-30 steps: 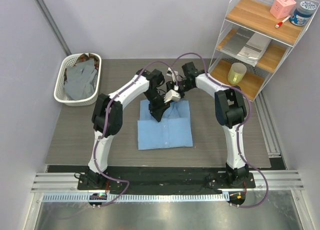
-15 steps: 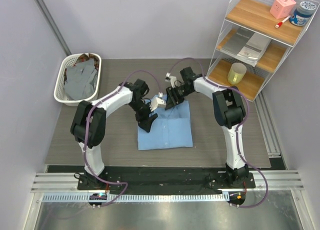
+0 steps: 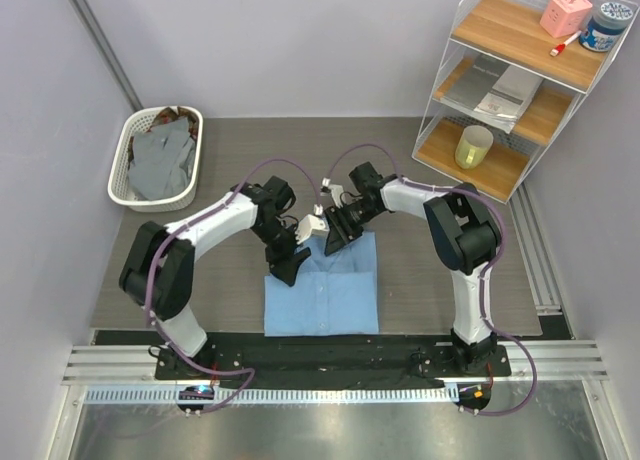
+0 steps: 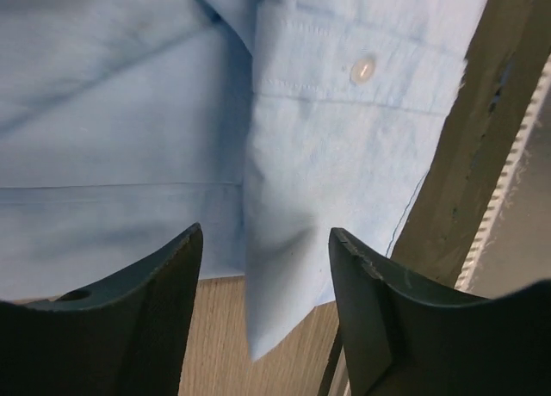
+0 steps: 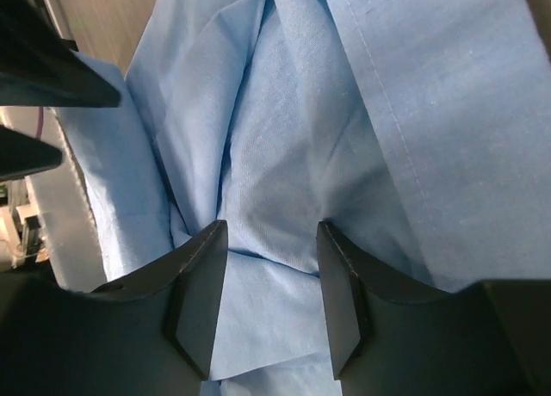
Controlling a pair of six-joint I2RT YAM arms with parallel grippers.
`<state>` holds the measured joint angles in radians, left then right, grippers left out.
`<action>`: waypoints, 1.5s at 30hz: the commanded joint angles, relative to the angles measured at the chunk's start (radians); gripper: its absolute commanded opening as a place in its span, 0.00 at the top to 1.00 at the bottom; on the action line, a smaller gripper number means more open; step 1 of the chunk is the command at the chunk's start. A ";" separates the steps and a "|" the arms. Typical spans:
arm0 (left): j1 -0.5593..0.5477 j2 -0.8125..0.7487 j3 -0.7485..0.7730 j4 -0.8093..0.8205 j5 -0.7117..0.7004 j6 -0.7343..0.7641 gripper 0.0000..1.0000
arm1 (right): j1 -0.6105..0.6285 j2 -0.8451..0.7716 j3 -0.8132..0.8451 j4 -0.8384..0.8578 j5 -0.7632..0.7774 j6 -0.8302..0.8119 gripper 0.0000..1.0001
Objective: Fold and stack the long sleeve shirts
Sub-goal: Fold the shirt
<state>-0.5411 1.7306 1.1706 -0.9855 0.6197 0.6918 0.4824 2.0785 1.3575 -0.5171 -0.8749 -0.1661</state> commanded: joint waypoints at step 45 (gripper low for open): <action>-0.092 0.207 0.388 -0.030 -0.028 -0.032 1.00 | -0.036 0.111 0.184 -0.097 0.005 -0.036 0.53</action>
<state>-0.6491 1.9373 1.4940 -1.0061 0.6033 0.6369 0.4419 2.2021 1.5410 -0.5682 -0.8852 -0.1635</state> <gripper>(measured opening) 0.016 0.473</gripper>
